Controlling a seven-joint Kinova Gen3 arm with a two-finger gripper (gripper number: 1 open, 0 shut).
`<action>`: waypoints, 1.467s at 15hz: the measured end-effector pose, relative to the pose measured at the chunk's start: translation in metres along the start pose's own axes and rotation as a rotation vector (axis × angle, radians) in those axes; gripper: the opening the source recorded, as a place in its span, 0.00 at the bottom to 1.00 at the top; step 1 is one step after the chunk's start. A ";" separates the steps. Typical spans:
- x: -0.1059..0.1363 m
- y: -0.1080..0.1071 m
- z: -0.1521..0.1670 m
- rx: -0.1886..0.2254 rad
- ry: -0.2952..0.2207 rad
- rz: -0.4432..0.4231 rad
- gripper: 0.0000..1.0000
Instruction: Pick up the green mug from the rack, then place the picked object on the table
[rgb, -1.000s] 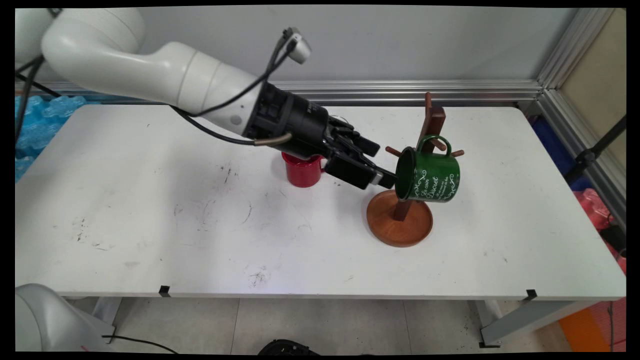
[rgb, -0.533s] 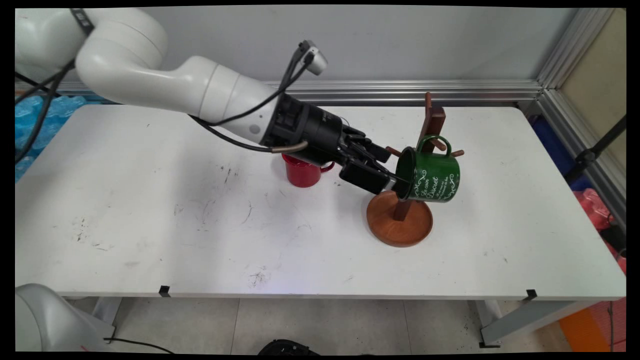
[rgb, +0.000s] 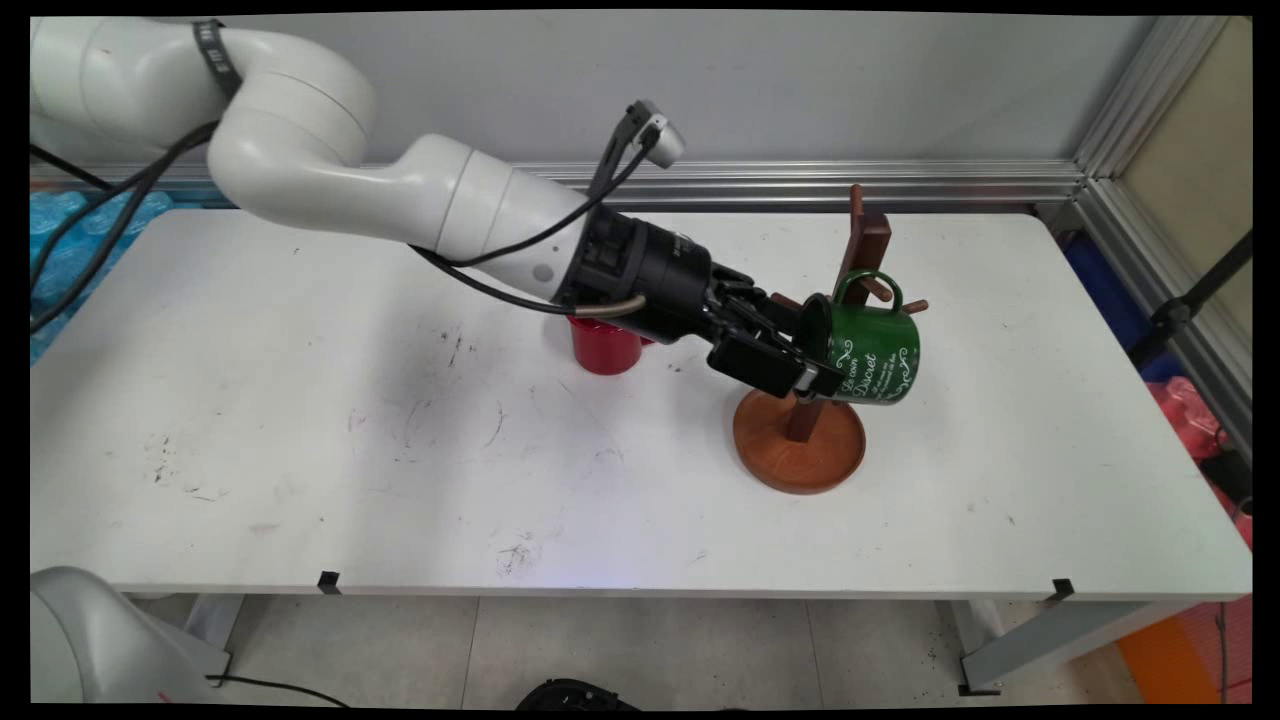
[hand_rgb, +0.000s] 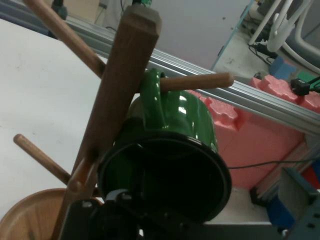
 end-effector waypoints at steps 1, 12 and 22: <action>0.000 0.000 0.001 -0.001 0.001 0.000 1.00; -0.005 -0.001 0.013 -0.019 0.006 0.010 1.00; -0.007 0.001 0.015 -0.024 0.006 0.024 0.00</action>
